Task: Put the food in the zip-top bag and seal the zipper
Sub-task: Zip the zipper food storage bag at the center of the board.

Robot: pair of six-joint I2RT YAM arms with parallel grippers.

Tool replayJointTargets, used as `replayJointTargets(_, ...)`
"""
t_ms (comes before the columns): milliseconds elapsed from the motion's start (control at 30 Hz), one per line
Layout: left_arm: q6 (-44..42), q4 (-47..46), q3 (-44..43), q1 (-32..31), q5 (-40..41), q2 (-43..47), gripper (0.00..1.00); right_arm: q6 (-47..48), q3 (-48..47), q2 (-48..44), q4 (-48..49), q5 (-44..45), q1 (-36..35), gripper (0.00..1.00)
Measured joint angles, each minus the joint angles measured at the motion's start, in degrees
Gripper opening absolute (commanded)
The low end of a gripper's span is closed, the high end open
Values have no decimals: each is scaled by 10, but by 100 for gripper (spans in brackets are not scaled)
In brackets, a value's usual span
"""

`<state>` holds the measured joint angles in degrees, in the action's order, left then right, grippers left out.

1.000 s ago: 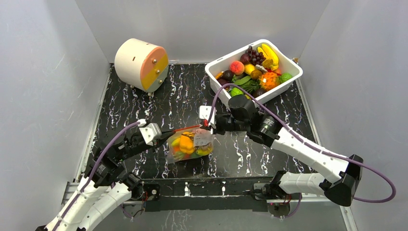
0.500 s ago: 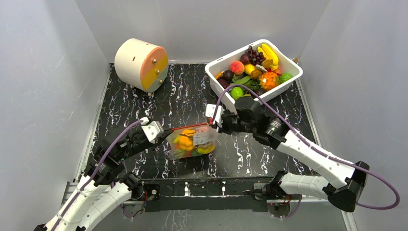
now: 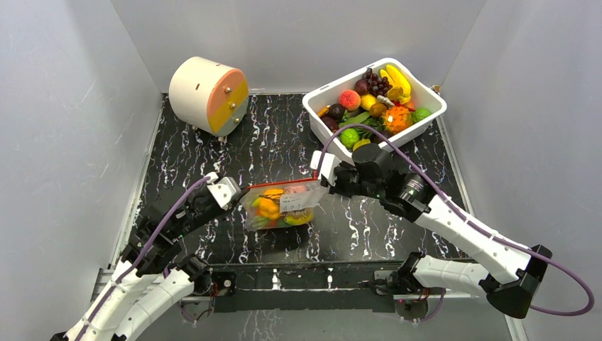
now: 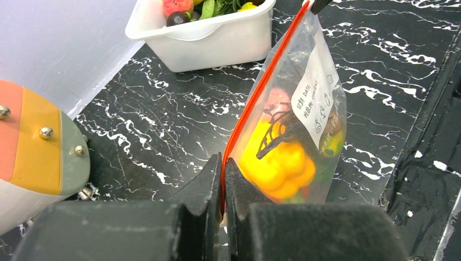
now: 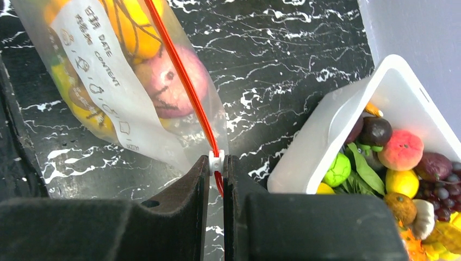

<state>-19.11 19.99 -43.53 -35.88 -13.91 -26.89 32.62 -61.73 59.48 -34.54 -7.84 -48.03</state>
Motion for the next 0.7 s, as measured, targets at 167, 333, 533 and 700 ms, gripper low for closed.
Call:
replayJointTargets(167, -4, 3, 0, 0, 21, 5, 0, -6, -14, -2, -20, 33, 7, 0)
replayJointTargets(333, -4, 4, 0, 0, 31, 12, 0, -13, -26, -7, -33, 59, 9, 0)
replayJointTargets(533, -6, 3, 0, -1, 34, 12, 0, -26, -38, -9, -36, 73, 9, 0)
replayJointTargets(700, -8, 2, 0, -3, 35, 12, 0, -42, -43, -13, -36, 83, 9, 0)
